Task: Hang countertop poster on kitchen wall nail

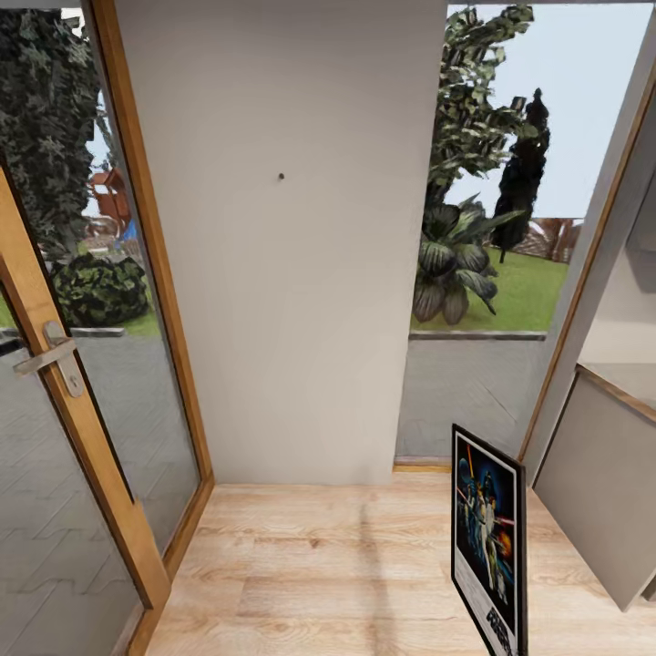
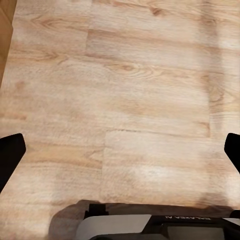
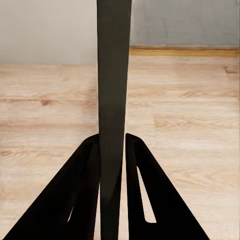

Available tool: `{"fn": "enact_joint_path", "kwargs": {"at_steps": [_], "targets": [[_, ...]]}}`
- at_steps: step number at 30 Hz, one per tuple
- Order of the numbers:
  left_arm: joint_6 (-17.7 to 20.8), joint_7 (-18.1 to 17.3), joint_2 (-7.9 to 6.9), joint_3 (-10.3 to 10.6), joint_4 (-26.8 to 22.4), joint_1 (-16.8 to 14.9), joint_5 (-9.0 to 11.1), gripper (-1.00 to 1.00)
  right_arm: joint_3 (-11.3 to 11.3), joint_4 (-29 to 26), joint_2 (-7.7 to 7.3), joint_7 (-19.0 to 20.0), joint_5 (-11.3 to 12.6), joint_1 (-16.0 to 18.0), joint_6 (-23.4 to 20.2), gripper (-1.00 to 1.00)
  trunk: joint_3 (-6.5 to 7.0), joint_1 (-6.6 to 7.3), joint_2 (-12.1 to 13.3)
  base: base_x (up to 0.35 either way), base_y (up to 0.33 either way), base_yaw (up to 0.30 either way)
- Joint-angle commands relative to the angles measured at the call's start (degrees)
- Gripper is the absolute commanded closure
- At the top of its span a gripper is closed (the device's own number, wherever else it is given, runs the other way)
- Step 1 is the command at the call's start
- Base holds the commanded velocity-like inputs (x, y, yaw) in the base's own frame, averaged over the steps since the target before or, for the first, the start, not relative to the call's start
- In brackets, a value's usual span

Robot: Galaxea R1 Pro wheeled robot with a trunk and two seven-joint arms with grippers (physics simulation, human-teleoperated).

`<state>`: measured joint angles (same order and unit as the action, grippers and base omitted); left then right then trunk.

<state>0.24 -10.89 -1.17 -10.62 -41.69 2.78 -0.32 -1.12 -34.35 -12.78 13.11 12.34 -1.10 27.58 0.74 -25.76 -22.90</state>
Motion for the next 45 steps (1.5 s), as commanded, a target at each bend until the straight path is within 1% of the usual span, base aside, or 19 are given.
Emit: {"fn": "enact_joint_path", "kwargs": {"at_steps": [1, 6, 7, 8, 9, 10, 16, 19, 21, 26, 28, 30, 33, 34, 36, 40, 41, 44, 45], "targets": [[0.0, -0.4, 0.03, -0.2, -0.1, 0.0, 0.0, -1.00, -0.1, -1.1, 0.05, 0.6, 0.7, 0.0, 0.0, 1.00, 0.01, -0.02, 0.0, 0.000, 0.000, 0.000], [0.0, -0.4, 0.03, -0.2, -0.1, 0.0, 0.0, -1.00, 0.2, -5.8, 0.02, 0.6, 0.6, 0.0, 0.0, 1.00, 0.01, -0.02, 0.0, 0.000, 0.000, 0.000], [0.0, -0.4, 0.02, -0.2, 0.0, 0.0, -0.1, -1.00, 0.3, -15.5, -0.02, 0.8, 0.5, 0.0, -0.3, 1.00, 0.01, -0.02, 0.0, 0.000, 0.000, 0.000], [0.0, -0.4, 0.01, -0.2, 0.0, 0.0, -0.1, -1.00, 0.3, -18.9, -0.03, 1.7, 0.5, 0.0, -0.5, 1.00, 0.01, -0.02, 0.0, 0.000, 0.000, 0.000], [0.0, -0.4, 0.02, -0.2, 0.0, 0.0, -0.1, -1.00, 0.3, -20.1, -0.03, 2.3, 0.5, 0.0, -0.7, 1.00, 0.01, -0.02, 0.0, 0.000, 0.000, 0.000], [0.0, -0.4, 0.02, -0.2, 0.0, 0.0, -0.1, -1.00, 0.2, -26.6, -0.05, 8.1, 0.5, 0.0, -5.1, 1.00, 0.01, -0.02, 0.0, 0.000, 0.000, 0.000], [0.0, -0.4, 0.03, -0.2, 0.0, 0.0, -0.1, -1.00, 0.0, -36.4, -0.08, 15.5, 0.5, 0.0, -13.0, 1.00, 0.01, -0.02, 0.0, 0.000, 0.000, 0.000], [-0.1, -0.4, 0.00, -0.2, 0.0, 0.0, -0.1, -1.00, -0.2, -42.4, -0.06, 18.4, 0.5, 0.0, -18.1, 1.00, 0.01, -0.02, 0.0, 0.000, 0.000, 0.000], [-0.1, -0.4, -0.03, -0.2, 0.0, 0.0, -0.1, -1.00, -0.2, -45.7, -0.05, 19.2, 0.5, 0.1, -20.9, 1.00, 0.01, -0.02, 0.0, 0.000, 0.000, 0.000], [-0.1, -0.4, -0.26, -0.2, 0.0, 0.0, -0.1, -1.00, -0.2, -50.0, -0.10, 20.2, 0.5, 0.5, -25.7, 1.00, 0.01, -0.02, 0.0, 0.000, 0.000, 0.000], [-0.1, -0.4, -0.50, -0.2, -0.1, 0.0, -0.1, -1.00, -0.2, -51.0, -0.11, 21.6, 0.5, 1.1, -28.1, 1.00, 0.01, -0.02, 0.0, 0.000, 0.000, 0.000], [-0.1, -0.5, -0.93, -0.2, -0.1, 0.0, 0.0, -1.00, -0.3, -52.1, -0.20, 24.8, 0.5, 3.1, -32.0, 1.00, 0.01, -0.02, 0.0, 0.000, 0.000, 0.000], [-0.1, -0.6, -1.32, -0.1, -0.1, 0.0, 0.0, -1.00, -0.3, -53.0, -0.29, 29.8, 0.5, 8.1, -38.4, 1.00, 0.01, -0.02, 0.0, 0.000, 0.000, 0.000], [-0.1, -1.2, -1.39, -0.1, -0.1, 0.0, 0.0, -1.00, -0.4, -53.1, -0.30, 31.2, 0.5, 9.9, -40.7, 1.00, 0.01, -0.02, 0.0, 0.000, 0.000, 0.000], [-0.1, -2.5, -1.45, -0.2, -0.1, 0.0, 0.0, -1.00, -0.4, -53.2, -0.32, 32.6, 0.5, 11.8, -42.6, 1.00, 0.01, -0.02, 0.0, 0.000, 0.000, 0.000], [-0.1, -7.5, -1.96, -0.2, -0.1, 0.0, -0.1, -1.00, -0.3, -53.3, -0.35, 37.6, 0.5, 17.5, -48.1, 1.00, 0.01, -0.02, 0.0, 0.000, 0.000, 0.000], [-0.1, -8.1, -2.18, -0.2, -0.1, 0.0, -0.1, -1.00, -0.3, -53.3, -0.34, 38.5, 0.5, 18.5, -49.2, 1.00, 0.01, -0.02, 0.0, 0.000, 0.000, 0.000], [-0.1, -9.6, -2.88, -0.2, -0.1, 0.0, -0.1, -1.00, -0.3, -53.3, -0.32, 43.5, 0.5, 24.0, -54.9, 1.00, 0.01, -0.02, 0.0, 0.000, 0.000, 0.000], [-0.1, -9.8, -2.93, -0.2, -0.1, 0.0, -0.1, -1.00, -0.3, -53.3, -0.32, 44.3, 0.5, 24.8, -55.6, 1.00, 0.01, -0.02, 0.0, 0.000, 0.000, 0.000]]}}
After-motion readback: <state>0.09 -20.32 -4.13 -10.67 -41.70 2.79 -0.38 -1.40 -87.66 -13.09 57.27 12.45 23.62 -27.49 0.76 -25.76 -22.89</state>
